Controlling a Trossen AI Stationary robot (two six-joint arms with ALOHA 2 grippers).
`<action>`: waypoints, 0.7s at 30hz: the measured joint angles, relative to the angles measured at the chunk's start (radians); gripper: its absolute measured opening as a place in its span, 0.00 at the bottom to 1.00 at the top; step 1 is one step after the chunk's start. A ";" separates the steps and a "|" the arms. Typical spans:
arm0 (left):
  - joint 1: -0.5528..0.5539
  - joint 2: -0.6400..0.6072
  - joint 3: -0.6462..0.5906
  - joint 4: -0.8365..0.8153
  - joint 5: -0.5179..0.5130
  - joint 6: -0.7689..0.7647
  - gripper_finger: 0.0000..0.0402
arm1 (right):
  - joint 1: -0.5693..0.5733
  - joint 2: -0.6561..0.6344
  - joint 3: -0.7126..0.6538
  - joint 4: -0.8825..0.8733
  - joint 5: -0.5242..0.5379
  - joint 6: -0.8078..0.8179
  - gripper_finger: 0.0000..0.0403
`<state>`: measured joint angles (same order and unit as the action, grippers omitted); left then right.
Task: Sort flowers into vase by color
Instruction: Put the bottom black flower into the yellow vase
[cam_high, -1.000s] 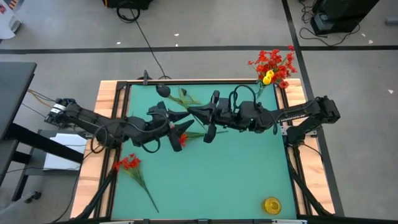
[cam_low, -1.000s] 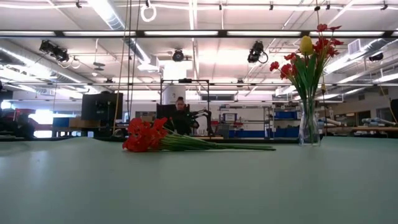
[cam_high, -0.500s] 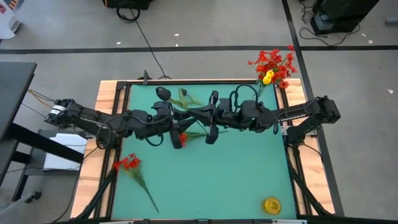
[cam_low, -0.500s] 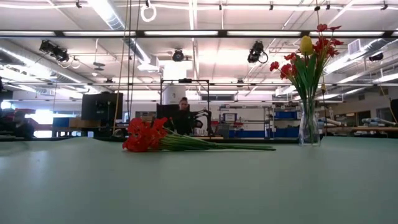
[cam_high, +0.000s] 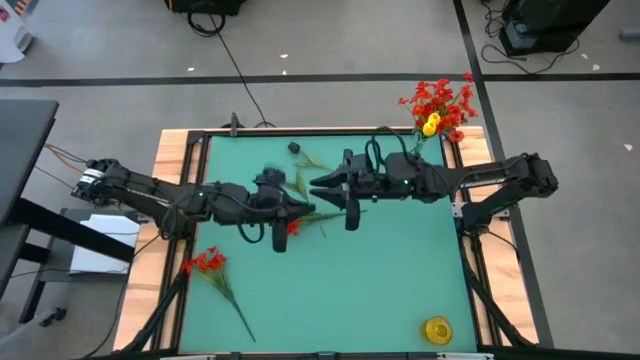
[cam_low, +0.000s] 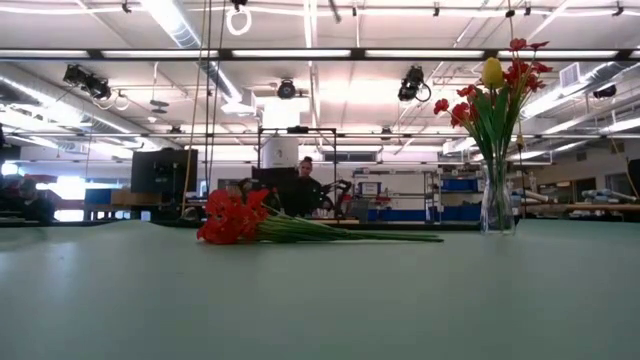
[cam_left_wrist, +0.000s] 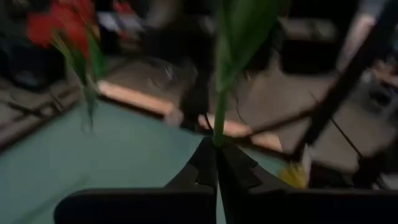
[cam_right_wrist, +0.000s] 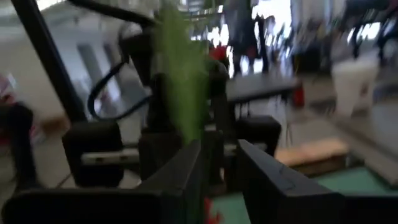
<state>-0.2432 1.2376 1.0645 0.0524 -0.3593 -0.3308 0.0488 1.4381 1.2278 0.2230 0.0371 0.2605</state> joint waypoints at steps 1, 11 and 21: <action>0.000 -0.001 -0.001 -0.020 0.029 -0.005 0.01 | -0.008 -0.006 0.000 -0.040 -0.036 0.008 0.30; 0.018 -0.001 0.001 -0.094 0.208 -0.019 0.00 | -0.039 0.020 0.000 -0.072 -0.312 0.107 0.33; 0.047 0.026 0.000 -0.142 0.245 -0.064 0.00 | -0.035 0.070 0.000 0.039 -0.352 0.109 0.40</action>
<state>-0.1967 1.2632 1.0645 -0.0894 -0.1148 -0.3949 0.0140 1.5078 1.2273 0.2623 -0.3152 0.3692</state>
